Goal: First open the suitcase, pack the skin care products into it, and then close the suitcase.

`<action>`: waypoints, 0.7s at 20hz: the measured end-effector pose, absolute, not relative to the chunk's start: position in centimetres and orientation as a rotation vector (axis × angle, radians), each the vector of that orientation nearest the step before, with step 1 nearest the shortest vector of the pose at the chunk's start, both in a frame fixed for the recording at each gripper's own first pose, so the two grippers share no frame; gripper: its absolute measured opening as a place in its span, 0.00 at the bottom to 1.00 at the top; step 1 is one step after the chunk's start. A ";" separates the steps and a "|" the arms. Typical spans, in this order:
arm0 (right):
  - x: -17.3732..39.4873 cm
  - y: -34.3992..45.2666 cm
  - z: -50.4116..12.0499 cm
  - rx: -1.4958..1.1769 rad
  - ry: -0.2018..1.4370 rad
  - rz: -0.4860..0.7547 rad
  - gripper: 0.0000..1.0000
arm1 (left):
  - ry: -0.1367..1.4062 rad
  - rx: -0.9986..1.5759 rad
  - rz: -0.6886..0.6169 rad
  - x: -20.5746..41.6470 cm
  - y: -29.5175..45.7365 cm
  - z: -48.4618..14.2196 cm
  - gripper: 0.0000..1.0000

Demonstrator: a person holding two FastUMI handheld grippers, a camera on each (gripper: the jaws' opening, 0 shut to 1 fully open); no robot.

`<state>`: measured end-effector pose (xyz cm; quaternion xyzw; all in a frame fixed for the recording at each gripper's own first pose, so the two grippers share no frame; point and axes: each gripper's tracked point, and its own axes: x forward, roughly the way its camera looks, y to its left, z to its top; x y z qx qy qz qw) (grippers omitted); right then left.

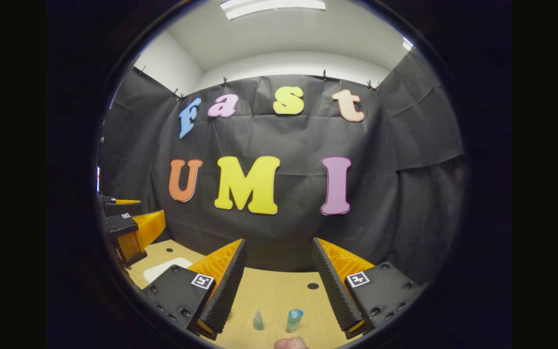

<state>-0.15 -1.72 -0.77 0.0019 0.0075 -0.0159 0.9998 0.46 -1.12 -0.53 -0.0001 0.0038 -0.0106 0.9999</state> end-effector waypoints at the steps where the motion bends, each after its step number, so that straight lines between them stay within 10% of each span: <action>1: -0.2 -1.8 -0.8 0.005 0.016 -0.032 0.80 | 0.007 0.000 -0.023 0.4 -1.2 -0.5 0.97; 14: -0.5 -3.4 -1.6 0.011 0.020 -0.018 0.80 | 0.014 0.054 -0.036 -0.3 -3.0 -1.4 0.97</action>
